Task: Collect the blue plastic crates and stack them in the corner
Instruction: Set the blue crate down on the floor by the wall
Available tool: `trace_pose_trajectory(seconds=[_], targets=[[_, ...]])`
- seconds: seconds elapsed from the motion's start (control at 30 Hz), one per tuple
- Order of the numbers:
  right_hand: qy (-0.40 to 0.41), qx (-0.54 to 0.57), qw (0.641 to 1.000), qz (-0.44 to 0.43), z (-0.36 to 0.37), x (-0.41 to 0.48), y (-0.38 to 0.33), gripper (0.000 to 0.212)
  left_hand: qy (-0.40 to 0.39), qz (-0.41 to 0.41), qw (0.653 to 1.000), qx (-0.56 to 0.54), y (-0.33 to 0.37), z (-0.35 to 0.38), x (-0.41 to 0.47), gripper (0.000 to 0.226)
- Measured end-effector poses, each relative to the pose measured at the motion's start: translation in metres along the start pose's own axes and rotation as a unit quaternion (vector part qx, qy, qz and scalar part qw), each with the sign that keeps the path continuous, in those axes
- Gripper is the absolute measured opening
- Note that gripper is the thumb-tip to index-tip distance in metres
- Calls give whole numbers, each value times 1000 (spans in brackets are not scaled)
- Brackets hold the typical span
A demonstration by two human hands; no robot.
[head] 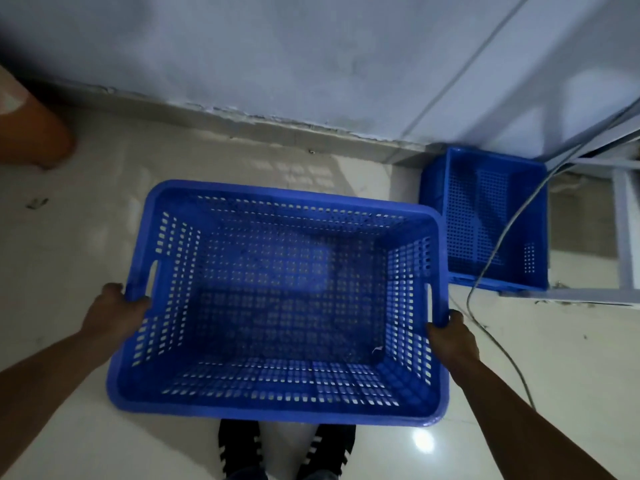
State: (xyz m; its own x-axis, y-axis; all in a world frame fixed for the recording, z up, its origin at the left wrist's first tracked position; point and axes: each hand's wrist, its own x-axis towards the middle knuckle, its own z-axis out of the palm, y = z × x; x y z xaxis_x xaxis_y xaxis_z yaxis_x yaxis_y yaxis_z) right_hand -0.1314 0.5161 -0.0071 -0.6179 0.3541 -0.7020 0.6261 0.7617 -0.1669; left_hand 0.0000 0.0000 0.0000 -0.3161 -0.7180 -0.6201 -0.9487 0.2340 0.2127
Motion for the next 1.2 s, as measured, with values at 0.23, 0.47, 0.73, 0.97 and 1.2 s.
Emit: trace_pose_trajectory(seconds=[0.23,0.47,0.73,0.97,1.2], targets=[[70,51,996,-1,19,28,0,36,26,6,999,31,3,11,23,39],[76,128,989,-4,3,10,-1,39,38,30,995,82,12,-10,16,16],[80,161,983,19,-53,-21,-29,41,12,77,993,88,60,-76,6,10],[71,218,973,16,-94,-9,-65,60,18,113,990,82,135,-125,10,5],[65,235,970,-23,-131,28,-111,55,48,103,990,84,200,-130,31,8]])
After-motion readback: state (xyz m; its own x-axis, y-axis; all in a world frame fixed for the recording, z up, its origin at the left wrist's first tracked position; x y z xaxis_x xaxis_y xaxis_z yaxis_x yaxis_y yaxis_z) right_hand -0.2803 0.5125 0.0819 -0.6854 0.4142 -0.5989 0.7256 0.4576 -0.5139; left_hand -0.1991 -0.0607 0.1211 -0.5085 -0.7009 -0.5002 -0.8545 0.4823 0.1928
